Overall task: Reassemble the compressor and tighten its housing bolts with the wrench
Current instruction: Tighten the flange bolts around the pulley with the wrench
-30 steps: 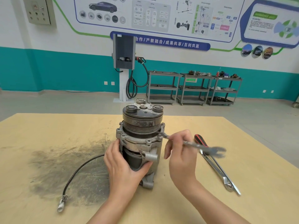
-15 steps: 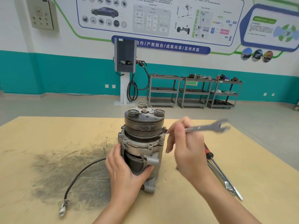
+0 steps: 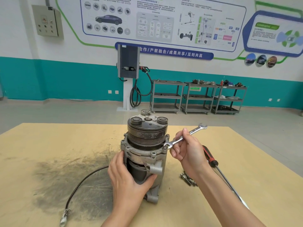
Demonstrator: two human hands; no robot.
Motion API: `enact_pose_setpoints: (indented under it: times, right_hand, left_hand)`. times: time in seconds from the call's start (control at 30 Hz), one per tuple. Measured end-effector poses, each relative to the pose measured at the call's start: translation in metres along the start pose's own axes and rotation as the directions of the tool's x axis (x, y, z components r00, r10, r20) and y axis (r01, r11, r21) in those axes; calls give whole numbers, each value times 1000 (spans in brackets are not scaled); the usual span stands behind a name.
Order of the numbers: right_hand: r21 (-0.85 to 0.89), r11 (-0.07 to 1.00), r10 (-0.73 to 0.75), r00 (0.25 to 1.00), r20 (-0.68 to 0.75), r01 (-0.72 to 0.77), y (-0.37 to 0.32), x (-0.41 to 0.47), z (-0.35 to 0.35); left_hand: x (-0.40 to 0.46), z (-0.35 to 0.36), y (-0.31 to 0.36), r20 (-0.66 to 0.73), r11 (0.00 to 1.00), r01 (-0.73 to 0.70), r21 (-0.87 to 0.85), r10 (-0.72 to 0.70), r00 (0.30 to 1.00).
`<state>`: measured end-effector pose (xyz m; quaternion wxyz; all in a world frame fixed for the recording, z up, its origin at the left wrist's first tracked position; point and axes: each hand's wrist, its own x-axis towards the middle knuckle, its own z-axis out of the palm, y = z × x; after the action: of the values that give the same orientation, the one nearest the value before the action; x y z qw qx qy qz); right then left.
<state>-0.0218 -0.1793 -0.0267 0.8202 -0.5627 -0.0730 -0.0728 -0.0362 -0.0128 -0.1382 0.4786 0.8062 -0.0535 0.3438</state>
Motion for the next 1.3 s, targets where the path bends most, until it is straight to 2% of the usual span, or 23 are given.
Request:
enact_pose_setpoints:
  times: [0.2, 0.33, 0.37, 0.43, 0.5, 0.57, 0.6, 0.8, 1.0, 1.3]
  right_hand:
    - [-60, 991, -121, 991, -51, 118, 5, -8, 4]
    - [-363, 925, -121, 993, 2, 114, 6, -10, 22]
    - [-388, 916, -106, 994, 0, 98, 5, -9, 25]
    - [-291, 956, -25, 999, -32, 14, 0, -8, 25]
    - [-77, 994, 78, 996, -38, -81, -4, -6, 20]
    - [107, 986, 131, 991, -32, -127, -5, -4, 15]
    - [135, 983, 127, 991, -38, -121, -5, -3, 13]
    - [53, 995, 87, 994, -71, -83, 2, 1, 9]
    - [23, 989, 145, 989, 2, -145, -3, 9, 7]
    - [-132, 970, 220, 967, 127, -204, -16, 22, 6]
  left_hand:
    - [0, 0, 0, 0, 1000, 7, -5, -7, 1000]
    - [1, 0, 1, -8, 1000, -5, 7, 5, 1000]
    - [1, 0, 1, -9, 1000, -6, 11, 6, 1000]
    - [1, -1, 1, -11, 1000, -3, 9, 3, 1000]
    - [1, -1, 1, -11, 1000, -1, 3, 1, 1000]
    - [1, 0, 1, -15, 1000, -9, 6, 9, 1000]
    - [1, 0, 0, -18, 1000, -13, 10, 13, 1000]
    - [1, 0, 2, -26, 1000, -18, 14, 18, 999]
    - [1, 0, 1, -24, 1000, -25, 13, 26, 999]
    - [1, -2, 1, -15, 999, -25, 22, 25, 1000]
